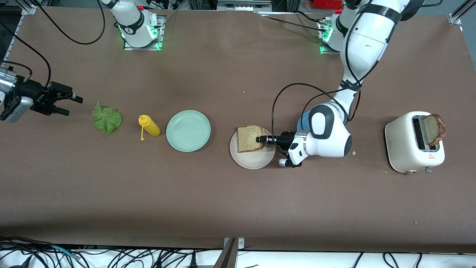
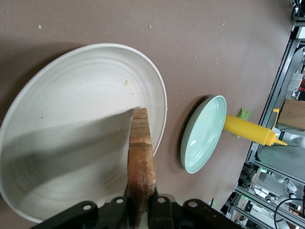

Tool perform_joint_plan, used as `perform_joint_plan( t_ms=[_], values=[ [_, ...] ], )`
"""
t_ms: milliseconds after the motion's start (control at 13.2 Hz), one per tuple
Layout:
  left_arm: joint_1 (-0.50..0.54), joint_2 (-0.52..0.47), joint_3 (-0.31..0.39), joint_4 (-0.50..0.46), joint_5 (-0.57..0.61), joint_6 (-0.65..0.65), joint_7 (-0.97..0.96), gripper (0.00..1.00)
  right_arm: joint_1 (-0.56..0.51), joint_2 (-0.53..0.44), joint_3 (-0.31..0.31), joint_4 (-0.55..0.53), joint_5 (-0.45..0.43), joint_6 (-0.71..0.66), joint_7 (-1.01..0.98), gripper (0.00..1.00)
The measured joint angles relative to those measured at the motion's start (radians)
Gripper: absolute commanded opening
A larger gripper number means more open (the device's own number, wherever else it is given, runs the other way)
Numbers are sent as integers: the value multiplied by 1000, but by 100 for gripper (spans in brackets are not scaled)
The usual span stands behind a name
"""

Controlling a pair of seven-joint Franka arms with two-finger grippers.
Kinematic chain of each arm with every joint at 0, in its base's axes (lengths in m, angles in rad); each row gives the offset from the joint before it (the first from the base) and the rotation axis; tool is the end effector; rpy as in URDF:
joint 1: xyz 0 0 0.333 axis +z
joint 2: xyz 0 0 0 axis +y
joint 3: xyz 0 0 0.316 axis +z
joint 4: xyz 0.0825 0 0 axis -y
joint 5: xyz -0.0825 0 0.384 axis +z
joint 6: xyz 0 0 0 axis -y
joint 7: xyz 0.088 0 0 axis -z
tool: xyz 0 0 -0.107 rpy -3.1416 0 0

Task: Make sandwich in beige plate with both arms
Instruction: 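Lower the toast onto the beige plate while the right gripper reaches the mustard, then grasp the mustard bottle with the right gripper while the left gripper returns to the toaster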

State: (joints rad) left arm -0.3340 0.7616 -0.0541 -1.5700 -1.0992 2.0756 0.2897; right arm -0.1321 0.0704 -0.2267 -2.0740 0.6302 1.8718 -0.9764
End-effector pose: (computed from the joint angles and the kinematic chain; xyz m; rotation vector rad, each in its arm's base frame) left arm 0.6242 -0.2988 0.1964 2.2236 0.0433 -0.3301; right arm 0.5176 -0.1450 0.3891 -2.5024 -0.4300 -0.1843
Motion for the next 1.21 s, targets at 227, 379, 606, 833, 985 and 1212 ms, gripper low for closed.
perform_joint_plan(
  t_ms=[227, 379, 606, 833, 985, 1212],
  values=[
    [0, 1, 1, 1, 0, 8, 40, 100, -3, 68, -50, -44, 139, 2, -253, 99],
    [0, 1, 5, 4, 0, 13, 54, 100, -8, 137, -68, -54, 225, -6, -436, 99],
    [2, 1, 16, 6, 3, 14, 63, 100, -20, 228, -72, -65, 327, -49, -703, 99],
    [14, 1, 25, 6, 6, 14, 70, 100, -22, 299, -72, -65, 402, -80, -943, 99],
    [34, -6, 28, 6, 28, 7, 70, 100, -22, 341, -66, -66, 462, -114, -1095, 99],
    [83, -37, 28, 13, 207, -31, 52, 100, -21, 411, -40, -67, 551, -146, -1280, 99]
  ],
)
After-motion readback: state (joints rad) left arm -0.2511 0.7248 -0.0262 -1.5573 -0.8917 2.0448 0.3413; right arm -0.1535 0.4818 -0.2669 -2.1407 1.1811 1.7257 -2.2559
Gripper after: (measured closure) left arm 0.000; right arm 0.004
